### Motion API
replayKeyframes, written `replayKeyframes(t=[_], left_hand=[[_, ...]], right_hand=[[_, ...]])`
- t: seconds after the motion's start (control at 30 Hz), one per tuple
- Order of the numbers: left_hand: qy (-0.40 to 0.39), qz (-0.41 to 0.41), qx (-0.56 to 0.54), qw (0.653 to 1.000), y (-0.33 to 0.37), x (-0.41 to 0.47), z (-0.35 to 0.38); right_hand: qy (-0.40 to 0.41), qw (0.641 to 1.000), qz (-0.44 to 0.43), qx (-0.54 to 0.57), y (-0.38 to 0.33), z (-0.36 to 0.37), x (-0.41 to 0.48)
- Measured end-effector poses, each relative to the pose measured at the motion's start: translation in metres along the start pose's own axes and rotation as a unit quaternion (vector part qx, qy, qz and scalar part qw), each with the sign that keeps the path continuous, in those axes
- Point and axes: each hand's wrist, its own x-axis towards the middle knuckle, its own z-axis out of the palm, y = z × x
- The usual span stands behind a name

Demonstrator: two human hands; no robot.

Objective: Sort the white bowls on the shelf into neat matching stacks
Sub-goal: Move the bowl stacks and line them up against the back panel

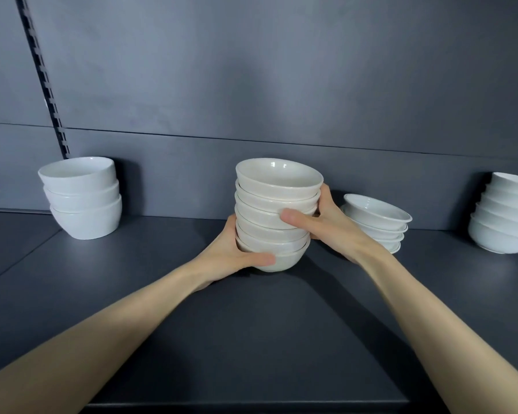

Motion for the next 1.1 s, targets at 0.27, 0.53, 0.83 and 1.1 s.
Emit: replayKeyframes(t=[0.27, 0.53, 0.83, 1.1], left_hand=[[0.013, 0.031, 0.010, 0.999, 0.021, -0.009, 0.011], [0.057, 0.055, 0.009, 0.997, 0.050, -0.032, 0.004], [0.146, 0.050, 0.042, 0.987, 0.088, -0.111, -0.047], [0.227, 0.029, 0.066, 0.971, 0.093, -0.215, -0.125]], right_hand=[[-0.006, 0.999, -0.010, 0.039, 0.006, -0.001, 0.003], [-0.027, 0.997, -0.052, 0.040, -0.023, 0.003, 0.002], [-0.106, 0.985, -0.120, 0.070, -0.095, 0.063, -0.006], [-0.166, 0.973, -0.139, 0.083, -0.144, 0.177, -0.012]])
